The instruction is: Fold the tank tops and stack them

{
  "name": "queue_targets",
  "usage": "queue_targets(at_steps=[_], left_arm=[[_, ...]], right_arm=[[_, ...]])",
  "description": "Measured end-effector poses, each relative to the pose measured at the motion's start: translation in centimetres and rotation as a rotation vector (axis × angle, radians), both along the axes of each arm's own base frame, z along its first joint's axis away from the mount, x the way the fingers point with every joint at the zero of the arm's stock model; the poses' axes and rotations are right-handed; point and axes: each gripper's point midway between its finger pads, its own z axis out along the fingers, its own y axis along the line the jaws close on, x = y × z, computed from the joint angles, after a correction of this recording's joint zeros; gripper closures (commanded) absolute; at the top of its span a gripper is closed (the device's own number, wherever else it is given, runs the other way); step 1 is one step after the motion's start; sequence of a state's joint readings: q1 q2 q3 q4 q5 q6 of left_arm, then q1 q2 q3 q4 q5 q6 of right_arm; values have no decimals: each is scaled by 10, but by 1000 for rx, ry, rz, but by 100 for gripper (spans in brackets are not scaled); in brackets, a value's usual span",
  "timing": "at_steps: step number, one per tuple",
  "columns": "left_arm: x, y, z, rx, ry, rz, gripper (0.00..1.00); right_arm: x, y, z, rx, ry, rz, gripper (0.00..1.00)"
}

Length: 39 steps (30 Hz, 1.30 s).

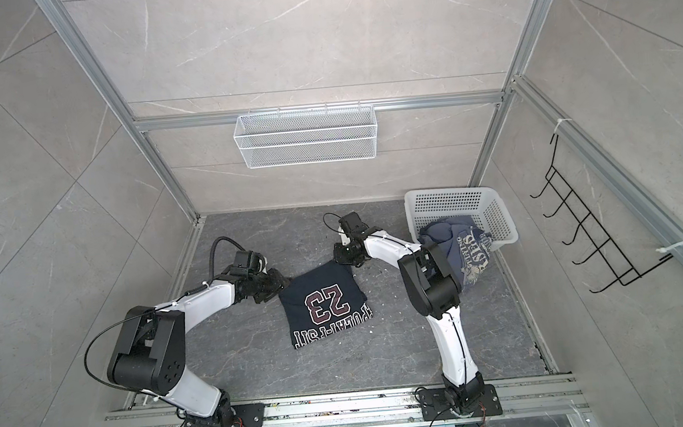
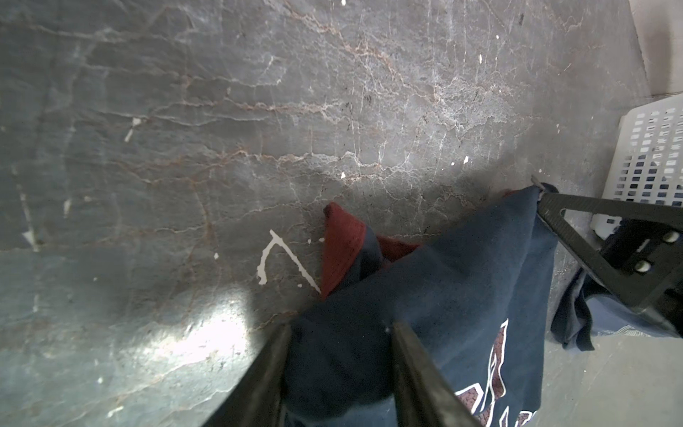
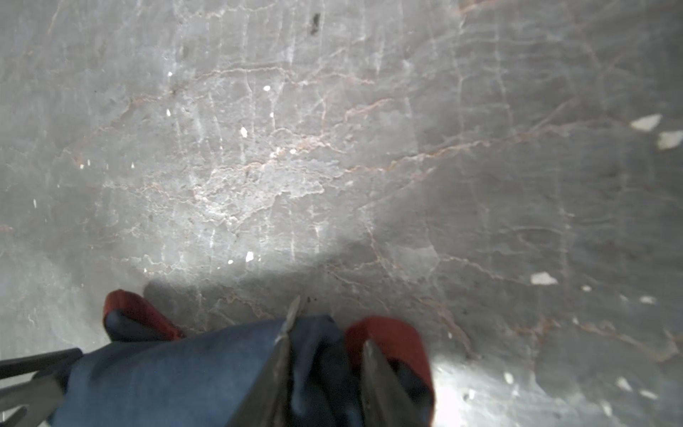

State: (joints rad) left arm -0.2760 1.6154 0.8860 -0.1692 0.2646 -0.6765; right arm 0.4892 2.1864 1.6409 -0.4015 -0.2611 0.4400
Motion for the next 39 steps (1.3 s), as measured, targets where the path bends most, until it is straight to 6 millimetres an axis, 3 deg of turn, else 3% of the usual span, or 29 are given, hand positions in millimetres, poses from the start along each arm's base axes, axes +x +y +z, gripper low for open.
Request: queue_targets(at_steps=[2,5,11,15,19,28,31,35,39], left_arm=[[0,-2,0,0,-1,-4,60],[-1,-2,-1,1,1,-6,63],[1,-4,0,1,-1,-9,72],[3,-7,4,2,-9,-15,78],[3,-9,14,12,-31,-21,84],[10,-21,66,-17,-149,-44,87],[14,-26,75,-24,-166,-52,87],[26,-33,81,-30,-178,-59,87],[44,-40,66,-18,-151,-66,84]], right_arm=[[-1,2,1,-9,-5,8,60],[-3,5,3,-21,-13,24,65],[-6,9,5,-39,-20,49,89],[-7,8,5,-47,-19,47,96],[-15,2,14,-50,-27,42,98],[-39,-23,75,-38,-137,1,100],[-44,-30,80,-43,-152,-27,100],[-46,-40,72,-71,-146,-69,100],[-43,-47,66,-99,-147,-105,100]])
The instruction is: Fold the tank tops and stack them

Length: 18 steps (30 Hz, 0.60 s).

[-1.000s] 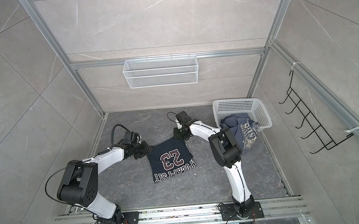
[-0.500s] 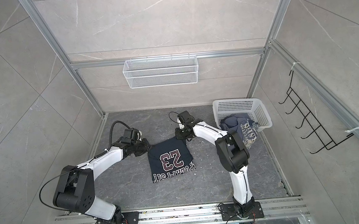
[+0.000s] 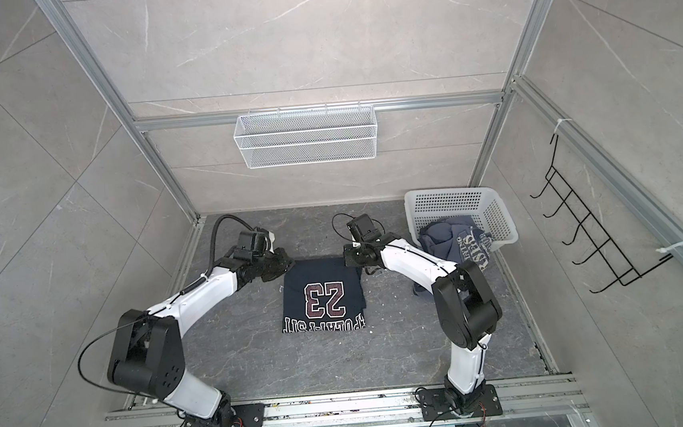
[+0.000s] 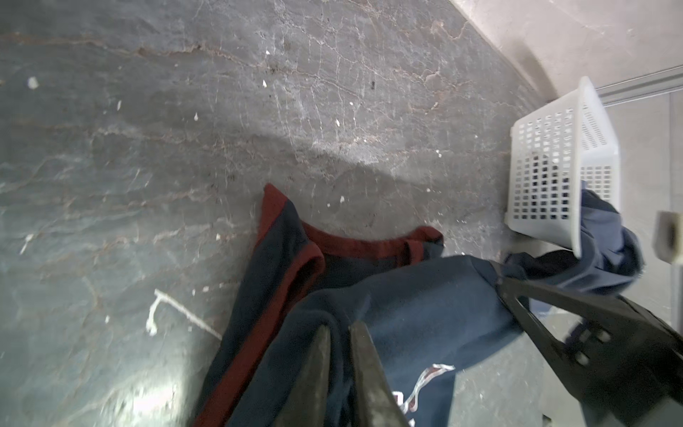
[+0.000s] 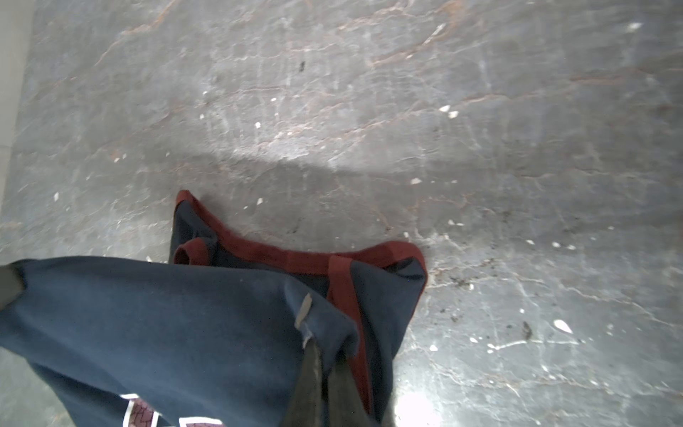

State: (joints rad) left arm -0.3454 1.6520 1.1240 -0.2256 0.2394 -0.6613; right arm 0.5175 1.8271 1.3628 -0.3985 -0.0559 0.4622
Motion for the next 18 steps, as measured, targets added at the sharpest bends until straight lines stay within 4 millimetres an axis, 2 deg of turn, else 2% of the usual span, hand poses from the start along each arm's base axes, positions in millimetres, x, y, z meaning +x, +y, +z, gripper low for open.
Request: queue_targets(at_steps=[4,6,9,13,15,18], left_arm=[[20,-9,-29,19,52,-16,84],[24,-11,-40,23,74,-22,85],[22,-12,-44,23,89,-29,88],[19,-12,-24,11,54,-31,89],[11,-14,-3,2,19,-40,89],[-1,-20,41,-22,-68,-59,89]], right_arm=[[5,-5,-10,-20,7,-36,100],[7,-7,-19,-28,20,-40,100],[7,-7,-26,-33,35,-40,100],[5,-5,-17,-12,30,-28,100],[2,-3,-3,13,12,-19,100],[-10,-8,32,61,-40,-23,100]])
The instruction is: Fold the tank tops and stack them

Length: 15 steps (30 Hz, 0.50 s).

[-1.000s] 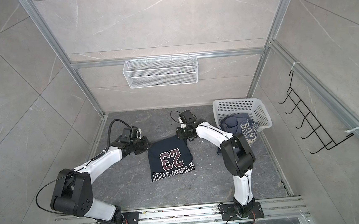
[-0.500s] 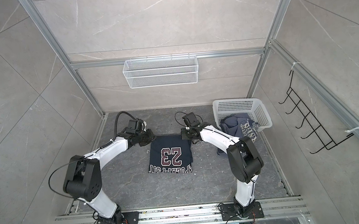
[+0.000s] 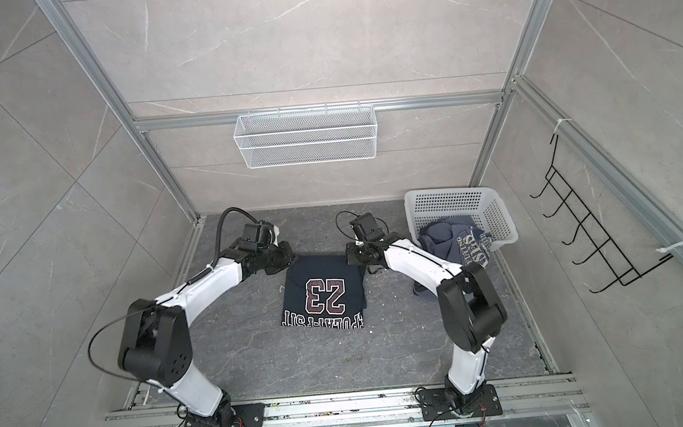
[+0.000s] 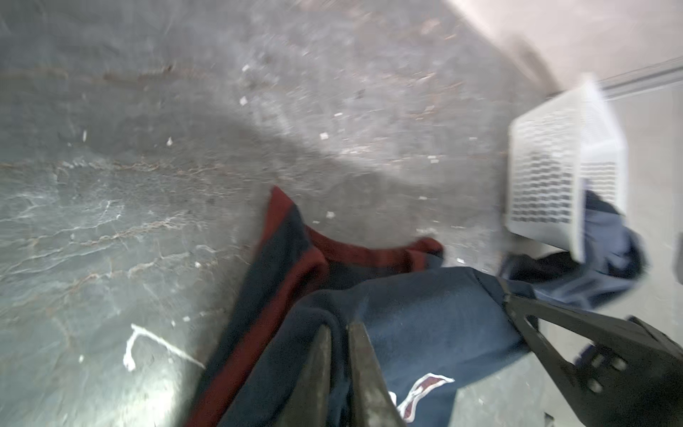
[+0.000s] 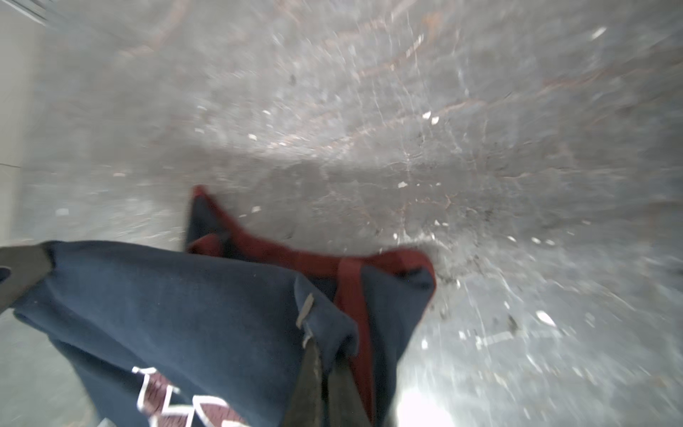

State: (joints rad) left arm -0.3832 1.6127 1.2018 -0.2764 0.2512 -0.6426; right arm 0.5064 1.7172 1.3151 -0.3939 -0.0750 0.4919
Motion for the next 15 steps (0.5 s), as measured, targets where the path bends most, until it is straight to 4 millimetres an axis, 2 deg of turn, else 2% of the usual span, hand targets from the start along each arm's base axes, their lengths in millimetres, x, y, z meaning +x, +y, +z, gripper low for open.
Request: queue_targets(at_steps=[2,4,7,10,15], left_arm=[[-9,-9,28,-20,-62,-24,89],[-13,-18,46,-35,-102,-44,89],[-10,-30,49,-37,-112,-71,86],[7,-38,30,-12,-78,-81,85],[43,-50,-33,60,24,-85,81]], right_arm=[[-11,-6,24,35,-39,-14,100],[-20,-12,40,58,-64,-26,100],[-26,-19,41,63,-65,-59,100],[-25,-25,16,27,-18,-101,100],[-16,-31,-42,-55,81,-138,100]])
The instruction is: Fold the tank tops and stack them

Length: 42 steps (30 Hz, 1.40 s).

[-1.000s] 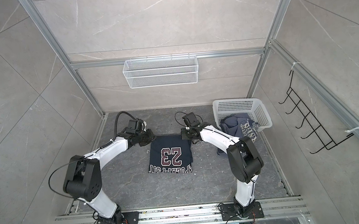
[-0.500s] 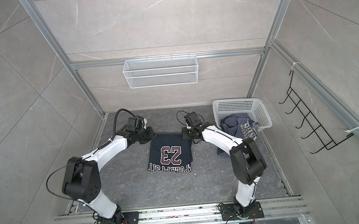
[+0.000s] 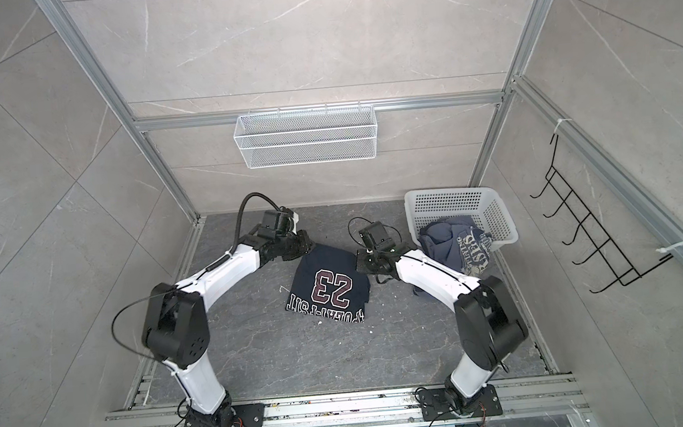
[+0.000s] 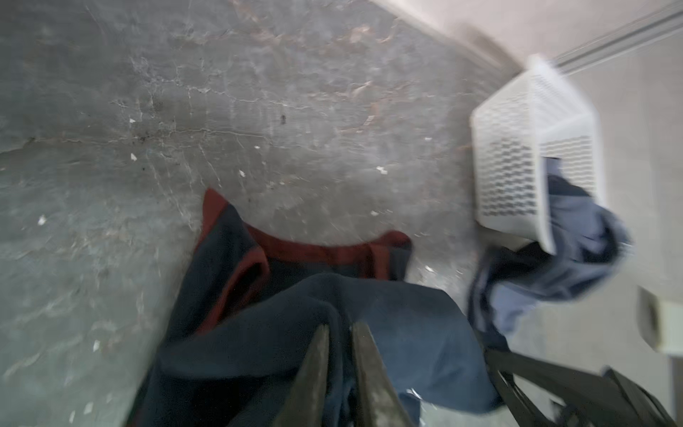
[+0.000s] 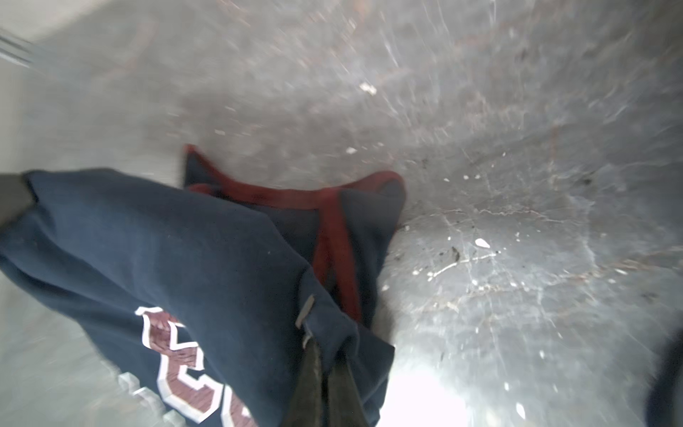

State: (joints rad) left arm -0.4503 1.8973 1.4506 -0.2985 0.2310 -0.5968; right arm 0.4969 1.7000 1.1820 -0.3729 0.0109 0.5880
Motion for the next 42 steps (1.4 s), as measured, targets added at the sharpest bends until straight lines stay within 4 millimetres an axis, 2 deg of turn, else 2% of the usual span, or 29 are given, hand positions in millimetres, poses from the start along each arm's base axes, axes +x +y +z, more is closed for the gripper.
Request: queue_targets(at_steps=[2,4,6,9,13,17,19,23,25,27,28,31,33,35,40,42], left_arm=[[6,4,-28,37,49,17,78],[12,9,-48,64,87,35,77],[20,13,-58,84,105,53,72],[34,20,-64,111,104,83,63],[44,30,-62,137,90,124,58],[48,46,-62,178,89,179,38],[46,55,-63,213,98,210,34],[25,76,-47,266,88,254,32],[9,80,-24,279,55,259,33],[-5,68,0,259,6,232,33],[-12,55,12,236,-23,203,34],[-24,19,29,168,-66,118,36],[-28,1,19,148,-54,74,37],[-25,-5,-1,154,-21,63,37],[-7,6,-77,210,112,94,37],[-2,13,-94,216,139,113,36]], right_arm=[[5,-4,-22,-28,34,-16,100],[12,-9,-35,-38,54,-31,100],[23,-13,-43,-41,59,-47,97],[42,-16,-48,-46,52,-57,80],[67,-19,-47,-54,27,-55,56],[84,-19,-39,-66,1,-38,41],[86,-19,-35,-73,-9,-25,36],[70,-23,-27,-75,-1,-6,33],[52,-27,-21,-64,11,6,34],[35,-26,-11,-46,13,27,35],[28,-22,-6,-36,10,44,35],[18,-5,-2,-12,8,94,39],[13,4,-10,-12,28,119,42],[13,7,-23,-22,57,127,46],[26,8,-68,-69,135,119,49],[31,11,-78,-76,151,119,49]])
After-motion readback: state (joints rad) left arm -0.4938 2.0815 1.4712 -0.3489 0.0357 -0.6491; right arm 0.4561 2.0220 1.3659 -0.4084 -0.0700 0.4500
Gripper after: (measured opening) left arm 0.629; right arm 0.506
